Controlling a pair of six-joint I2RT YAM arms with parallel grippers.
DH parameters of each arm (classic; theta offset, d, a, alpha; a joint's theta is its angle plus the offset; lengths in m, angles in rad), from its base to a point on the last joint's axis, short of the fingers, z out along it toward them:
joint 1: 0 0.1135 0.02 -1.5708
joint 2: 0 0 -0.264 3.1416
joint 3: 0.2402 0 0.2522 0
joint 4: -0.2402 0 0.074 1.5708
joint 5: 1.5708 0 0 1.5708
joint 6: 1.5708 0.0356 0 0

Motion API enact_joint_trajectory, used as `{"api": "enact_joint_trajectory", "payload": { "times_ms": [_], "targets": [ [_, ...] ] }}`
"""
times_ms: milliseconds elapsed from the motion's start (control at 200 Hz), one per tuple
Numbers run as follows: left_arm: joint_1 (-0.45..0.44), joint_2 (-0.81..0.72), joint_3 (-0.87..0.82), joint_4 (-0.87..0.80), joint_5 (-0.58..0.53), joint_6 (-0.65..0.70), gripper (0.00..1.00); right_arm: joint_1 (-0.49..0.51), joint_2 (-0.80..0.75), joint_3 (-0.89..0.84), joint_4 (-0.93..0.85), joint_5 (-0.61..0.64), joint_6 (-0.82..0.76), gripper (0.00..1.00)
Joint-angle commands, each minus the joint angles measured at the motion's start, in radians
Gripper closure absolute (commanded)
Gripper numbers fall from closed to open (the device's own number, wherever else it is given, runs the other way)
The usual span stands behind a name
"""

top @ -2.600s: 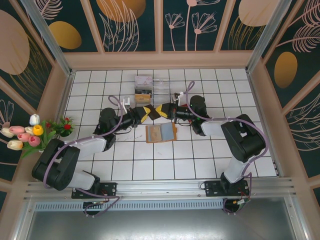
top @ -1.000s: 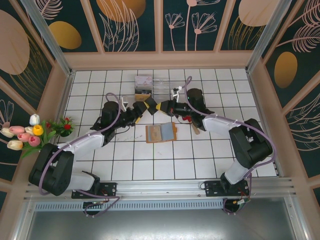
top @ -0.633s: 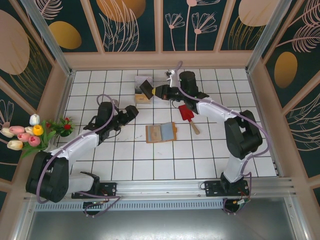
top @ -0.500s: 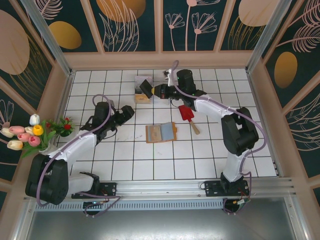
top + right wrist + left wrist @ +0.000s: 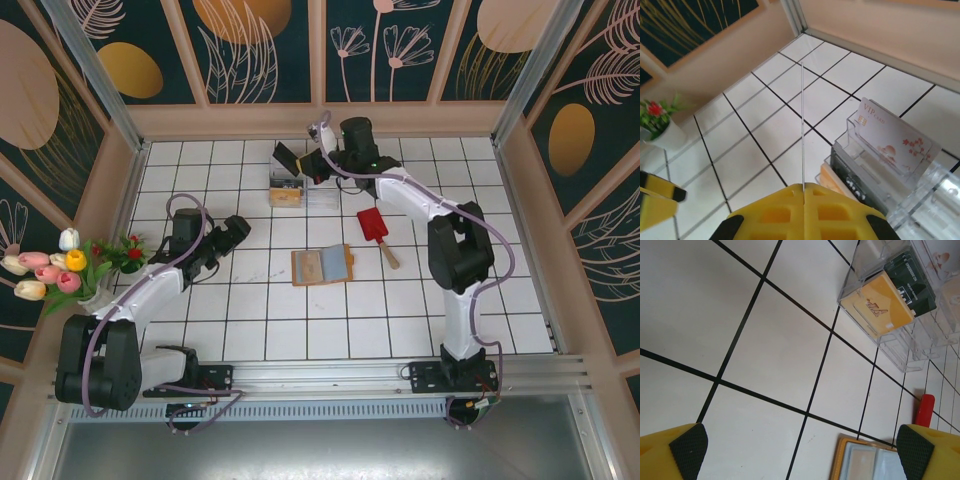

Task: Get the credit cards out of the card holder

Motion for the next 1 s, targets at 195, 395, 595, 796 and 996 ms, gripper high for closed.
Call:
{"api": "enact_joint_trajectory", "payload": {
  "times_ms": [195,395,595,796,996],
  "targets": [
    [0.008,0.004,-0.007,-0.010,0.069,0.015,0.02,-0.003,0.040,0.045,-0.092,-0.142,-0.450,1.00],
    [0.008,0.041,0.015,-0.006,0.090,0.016,0.02,-0.004,0.092,0.112,-0.166,-0.160,-0.579,1.00],
    [0.007,0.059,0.016,0.001,0.085,0.001,0.02,-0.010,0.150,0.208,-0.256,-0.165,-0.676,1.00],
    [0.008,0.067,0.012,0.013,0.106,-0.011,0.02,-0.016,0.197,0.263,-0.264,-0.156,-0.713,1.00],
    [0.008,0.070,0.014,0.013,0.122,-0.007,0.01,-0.039,0.225,0.292,-0.280,-0.156,-0.713,1.00]
  ]
}}
